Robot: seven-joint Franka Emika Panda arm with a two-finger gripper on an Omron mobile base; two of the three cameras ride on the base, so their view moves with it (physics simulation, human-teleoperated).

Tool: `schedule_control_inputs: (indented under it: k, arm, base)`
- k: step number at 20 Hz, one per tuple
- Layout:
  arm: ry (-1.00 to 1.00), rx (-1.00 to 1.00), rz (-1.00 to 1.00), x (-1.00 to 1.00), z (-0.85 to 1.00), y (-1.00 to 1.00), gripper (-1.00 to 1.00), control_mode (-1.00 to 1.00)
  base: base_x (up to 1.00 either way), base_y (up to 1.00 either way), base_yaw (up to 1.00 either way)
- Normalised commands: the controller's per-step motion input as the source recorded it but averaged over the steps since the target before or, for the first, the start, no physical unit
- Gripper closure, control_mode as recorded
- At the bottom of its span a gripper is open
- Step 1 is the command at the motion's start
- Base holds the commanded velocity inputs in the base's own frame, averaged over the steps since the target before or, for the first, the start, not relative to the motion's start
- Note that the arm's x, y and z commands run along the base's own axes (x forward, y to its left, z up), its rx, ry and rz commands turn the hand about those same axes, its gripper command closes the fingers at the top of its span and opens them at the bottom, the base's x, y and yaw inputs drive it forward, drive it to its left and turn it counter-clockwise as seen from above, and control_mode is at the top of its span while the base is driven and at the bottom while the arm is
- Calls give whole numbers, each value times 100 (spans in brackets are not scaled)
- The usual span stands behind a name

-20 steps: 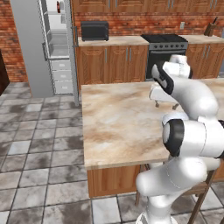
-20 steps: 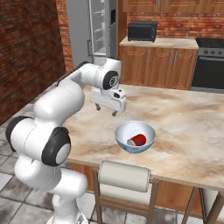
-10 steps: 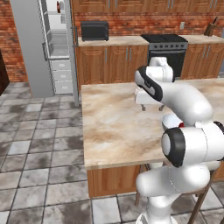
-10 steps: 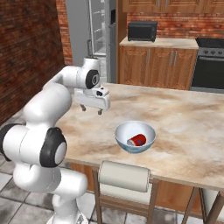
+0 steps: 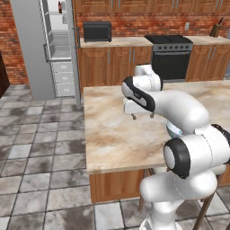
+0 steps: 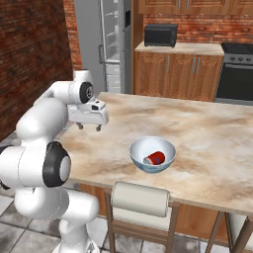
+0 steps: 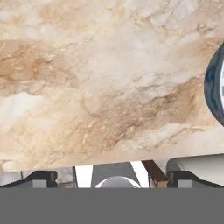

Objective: Open the fridge, grab two sodas, and place both sodas inside the bowl with ice on the dining counter.

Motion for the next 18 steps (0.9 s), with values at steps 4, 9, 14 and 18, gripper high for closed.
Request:
schedule_control_inputs:
  k: [4, 9, 14, 18]
  arm:
    - [1, -3, 8, 0, -32, 50, -100, -100]
    - [0, -1, 6, -2, -27, 34, -100, -100]
    - [-5, 0, 0, -7, -14, 18, -100, -100]
    - [-4, 0, 0, -1, -7, 8, -100, 100]
  base:
    - [0, 0, 0]
    - [0, 0, 0]
    - [0, 0, 0]
    - [0, 14, 0]
